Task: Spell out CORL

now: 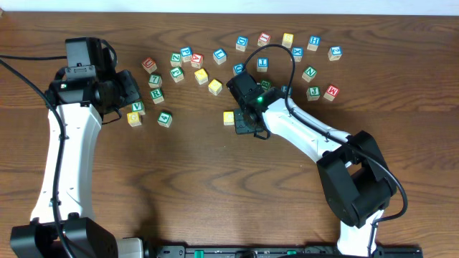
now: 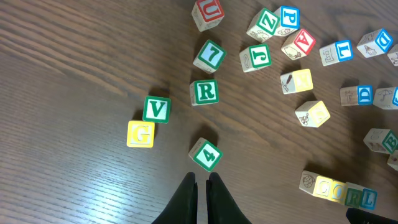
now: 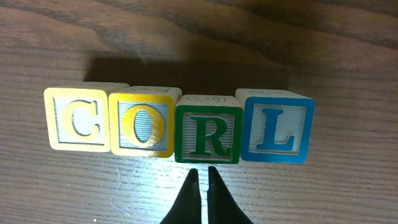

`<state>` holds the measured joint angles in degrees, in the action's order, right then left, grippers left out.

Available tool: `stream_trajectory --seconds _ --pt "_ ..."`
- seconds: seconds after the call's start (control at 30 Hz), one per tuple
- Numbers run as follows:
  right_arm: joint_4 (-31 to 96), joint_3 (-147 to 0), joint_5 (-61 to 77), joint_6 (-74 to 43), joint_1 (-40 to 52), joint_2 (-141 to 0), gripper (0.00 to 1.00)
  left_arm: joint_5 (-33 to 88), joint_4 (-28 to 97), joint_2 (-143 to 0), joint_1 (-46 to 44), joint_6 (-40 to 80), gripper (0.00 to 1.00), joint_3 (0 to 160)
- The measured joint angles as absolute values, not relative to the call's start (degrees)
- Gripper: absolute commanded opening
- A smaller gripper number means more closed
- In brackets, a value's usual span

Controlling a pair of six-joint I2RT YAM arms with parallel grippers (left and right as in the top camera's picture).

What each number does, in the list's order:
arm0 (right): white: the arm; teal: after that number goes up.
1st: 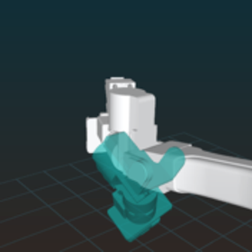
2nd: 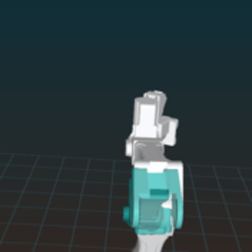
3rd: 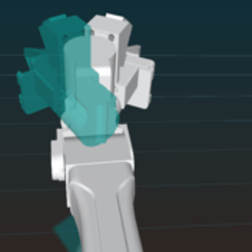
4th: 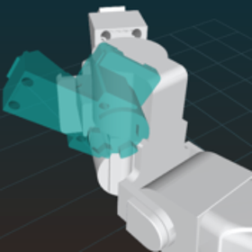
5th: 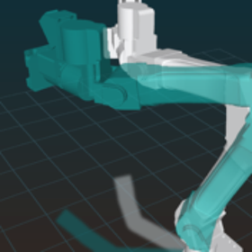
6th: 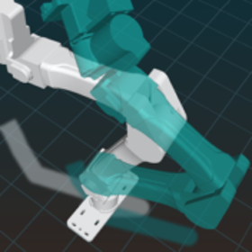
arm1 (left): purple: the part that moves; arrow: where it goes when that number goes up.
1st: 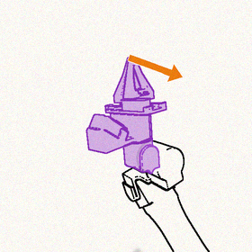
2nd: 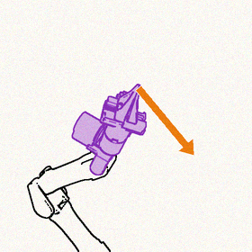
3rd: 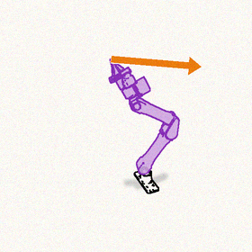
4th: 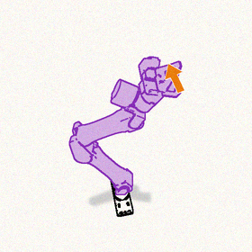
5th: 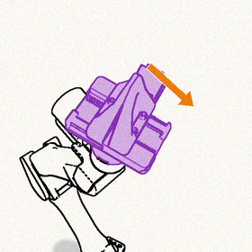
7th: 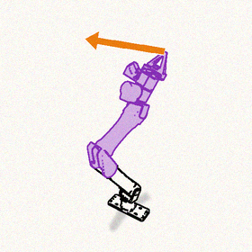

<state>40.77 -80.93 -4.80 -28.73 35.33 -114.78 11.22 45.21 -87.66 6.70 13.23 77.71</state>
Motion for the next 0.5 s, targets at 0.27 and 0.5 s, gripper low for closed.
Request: stream_trajectory --seconds 0.27,0.5 --pt "41.06 -80.93 -4.25 -28.73 35.09 -114.78 0.01 11.22 45.21 -87.66 6.7 13.23 0.07 77.71" --pt "41.71 -80.93 -2.74 -28.95 34.02 -114.89 0.01 11.22 45.19 -87.66 6.7 13.23 0.07 77.71"
